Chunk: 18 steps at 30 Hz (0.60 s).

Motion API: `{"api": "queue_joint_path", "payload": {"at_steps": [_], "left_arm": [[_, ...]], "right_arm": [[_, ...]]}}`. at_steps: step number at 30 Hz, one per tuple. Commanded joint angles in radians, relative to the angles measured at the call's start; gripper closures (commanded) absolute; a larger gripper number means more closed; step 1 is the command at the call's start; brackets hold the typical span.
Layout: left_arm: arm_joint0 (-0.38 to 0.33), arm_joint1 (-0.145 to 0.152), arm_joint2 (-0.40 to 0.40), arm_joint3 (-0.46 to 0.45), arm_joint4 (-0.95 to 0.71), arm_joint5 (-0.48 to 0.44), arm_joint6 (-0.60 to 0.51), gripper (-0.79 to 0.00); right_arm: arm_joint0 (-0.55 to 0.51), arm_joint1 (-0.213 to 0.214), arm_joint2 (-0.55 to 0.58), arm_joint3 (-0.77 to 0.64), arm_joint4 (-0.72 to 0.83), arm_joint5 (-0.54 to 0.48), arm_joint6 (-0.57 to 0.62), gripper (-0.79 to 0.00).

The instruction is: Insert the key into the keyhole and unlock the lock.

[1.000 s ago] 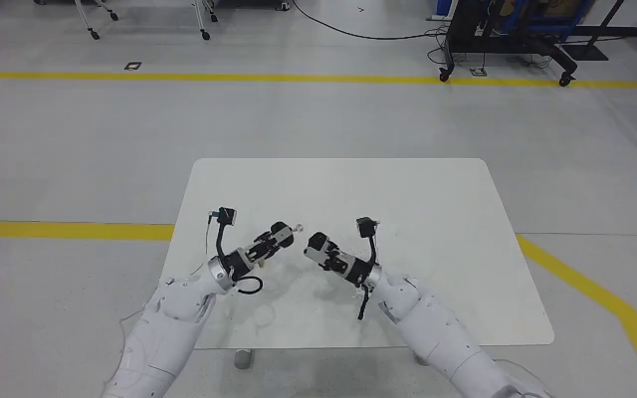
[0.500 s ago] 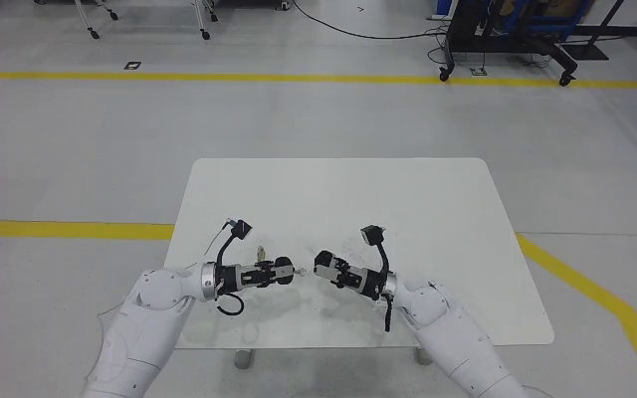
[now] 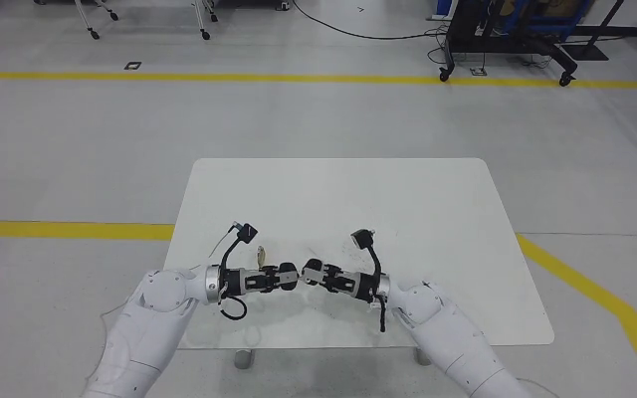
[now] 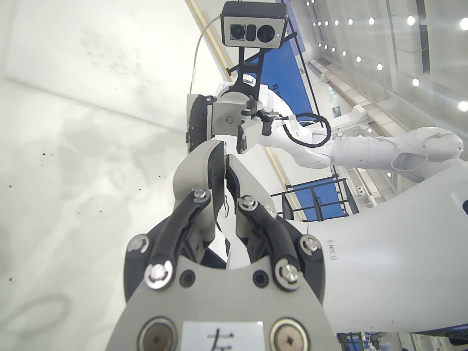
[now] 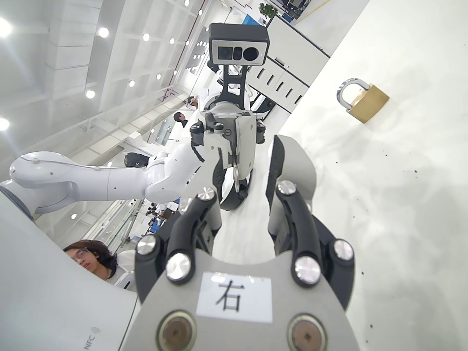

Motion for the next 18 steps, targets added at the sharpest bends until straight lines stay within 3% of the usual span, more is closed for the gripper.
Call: {"api": "queue_joint_path", "payload": {"at_steps": [1, 12, 13, 14, 18], "left_arm": [[-0.002, 0.001, 0.000, 0.005, 0.002, 0.000, 0.009, 0.000], [-0.003, 0.007, 0.013, 0.008, 0.007, -0.010, 0.053, 0.000], [-0.003, 0.008, 0.016, 0.008, 0.011, -0.011, 0.057, 0.000], [-0.003, 0.008, 0.018, 0.008, 0.013, -0.011, 0.059, 0.000], [-0.004, 0.011, 0.020, 0.010, 0.010, -0.015, 0.066, 0.000]], "right_arm": [[0.000, 0.001, -0.001, 0.001, 0.007, -0.001, 0.007, -0.222], [0.003, 0.007, -0.012, -0.010, 0.018, -0.001, 0.023, -0.126], [0.002, 0.008, -0.013, -0.012, 0.016, 0.000, 0.020, -0.102], [0.002, 0.008, -0.014, -0.012, 0.015, 0.001, 0.018, 0.000], [0.002, 0.009, -0.018, -0.014, 0.010, 0.000, 0.012, 0.000]]}}
